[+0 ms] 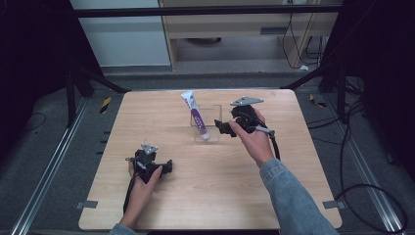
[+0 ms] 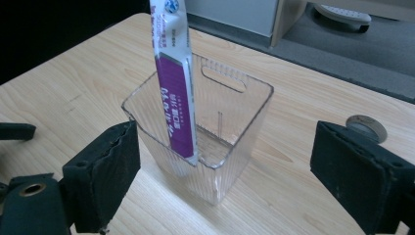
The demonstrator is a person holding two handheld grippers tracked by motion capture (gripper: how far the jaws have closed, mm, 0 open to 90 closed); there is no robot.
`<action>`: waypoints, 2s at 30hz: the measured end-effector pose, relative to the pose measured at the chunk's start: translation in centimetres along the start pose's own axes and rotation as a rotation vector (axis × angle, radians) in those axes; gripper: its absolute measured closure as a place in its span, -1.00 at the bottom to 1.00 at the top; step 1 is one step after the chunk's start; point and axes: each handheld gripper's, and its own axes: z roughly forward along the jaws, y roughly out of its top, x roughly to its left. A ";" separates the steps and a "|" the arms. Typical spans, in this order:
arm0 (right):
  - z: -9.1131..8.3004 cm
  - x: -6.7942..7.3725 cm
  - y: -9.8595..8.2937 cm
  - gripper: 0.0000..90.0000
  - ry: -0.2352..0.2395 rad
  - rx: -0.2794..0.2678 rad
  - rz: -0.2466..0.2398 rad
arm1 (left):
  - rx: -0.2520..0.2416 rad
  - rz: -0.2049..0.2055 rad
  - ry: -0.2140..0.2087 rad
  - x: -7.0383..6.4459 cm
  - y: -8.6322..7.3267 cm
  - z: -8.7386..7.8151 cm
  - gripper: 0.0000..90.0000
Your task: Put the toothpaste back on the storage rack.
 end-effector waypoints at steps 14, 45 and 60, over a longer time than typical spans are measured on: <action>-2.9 -2.5 -3.7 -0.72 -0.058 -0.007 0.032 | 0.000 0.000 0.001 0.0 0.0 0.0 -1.00; -5.8 -7.8 -10.7 -0.74 -0.178 0.064 0.131 | 0.002 0.002 0.001 0.0 0.0 0.0 -1.00; -5.7 -8.6 -14.5 -0.74 -0.190 0.126 0.164 | 0.001 0.005 -0.001 0.0 0.0 0.0 -1.00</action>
